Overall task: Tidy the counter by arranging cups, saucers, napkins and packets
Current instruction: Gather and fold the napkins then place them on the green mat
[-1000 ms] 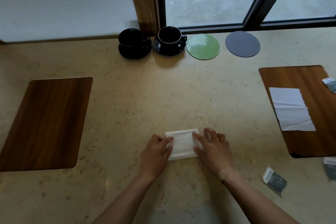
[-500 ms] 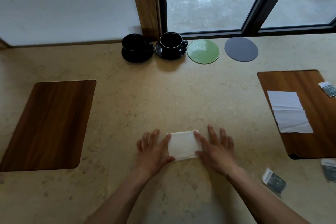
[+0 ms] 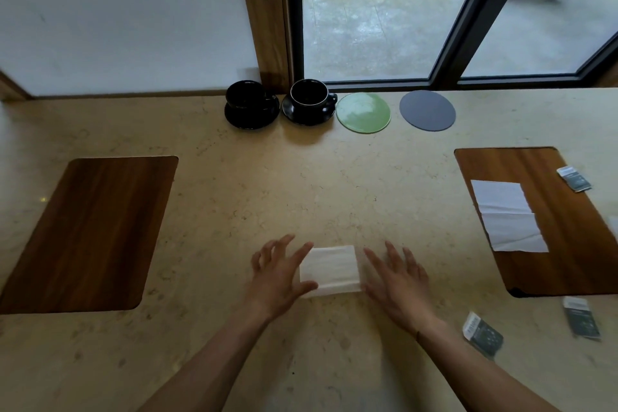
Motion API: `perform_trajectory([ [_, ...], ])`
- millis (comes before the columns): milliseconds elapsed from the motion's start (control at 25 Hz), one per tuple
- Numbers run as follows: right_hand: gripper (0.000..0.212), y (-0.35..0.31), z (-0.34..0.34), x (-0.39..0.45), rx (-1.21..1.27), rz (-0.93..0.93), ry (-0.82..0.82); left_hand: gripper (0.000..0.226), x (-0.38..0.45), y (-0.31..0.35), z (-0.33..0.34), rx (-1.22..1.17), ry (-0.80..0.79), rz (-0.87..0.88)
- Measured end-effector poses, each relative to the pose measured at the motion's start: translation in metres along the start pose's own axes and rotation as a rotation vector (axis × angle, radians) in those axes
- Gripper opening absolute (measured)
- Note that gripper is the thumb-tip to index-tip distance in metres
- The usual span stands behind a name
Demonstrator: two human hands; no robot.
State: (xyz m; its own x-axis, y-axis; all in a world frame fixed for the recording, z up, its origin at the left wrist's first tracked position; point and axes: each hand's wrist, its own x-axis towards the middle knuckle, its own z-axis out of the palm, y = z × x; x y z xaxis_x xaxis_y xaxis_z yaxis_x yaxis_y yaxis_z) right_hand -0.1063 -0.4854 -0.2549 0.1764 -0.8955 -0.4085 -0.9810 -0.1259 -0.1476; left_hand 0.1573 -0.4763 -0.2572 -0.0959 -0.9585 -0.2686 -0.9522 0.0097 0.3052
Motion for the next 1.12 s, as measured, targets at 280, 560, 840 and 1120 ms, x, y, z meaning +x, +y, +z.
perform_trajectory([
  [280, 0.063, 0.074, -0.025, -0.013, 0.089, 0.021, 0.170, 0.057, 0.015, 0.070, -0.001, -0.070, 0.153, 0.071],
  [560, 0.057, 0.201, -0.055, -0.029, 0.143, 0.060, 0.300, 0.042, 0.051, 0.206, 0.015, -0.166, 0.260, 0.158],
  [840, 0.048, 0.332, -0.079, -0.039, 0.155, 0.084, 0.358, 0.040, 0.077, 0.319, 0.044, -0.191, 0.254, 0.105],
  [1120, 0.049, 0.377, -0.090, -0.022, 0.162, 0.086, 0.328, 0.040, 0.109, 0.355, 0.049, -0.149, 0.220, 0.033],
])
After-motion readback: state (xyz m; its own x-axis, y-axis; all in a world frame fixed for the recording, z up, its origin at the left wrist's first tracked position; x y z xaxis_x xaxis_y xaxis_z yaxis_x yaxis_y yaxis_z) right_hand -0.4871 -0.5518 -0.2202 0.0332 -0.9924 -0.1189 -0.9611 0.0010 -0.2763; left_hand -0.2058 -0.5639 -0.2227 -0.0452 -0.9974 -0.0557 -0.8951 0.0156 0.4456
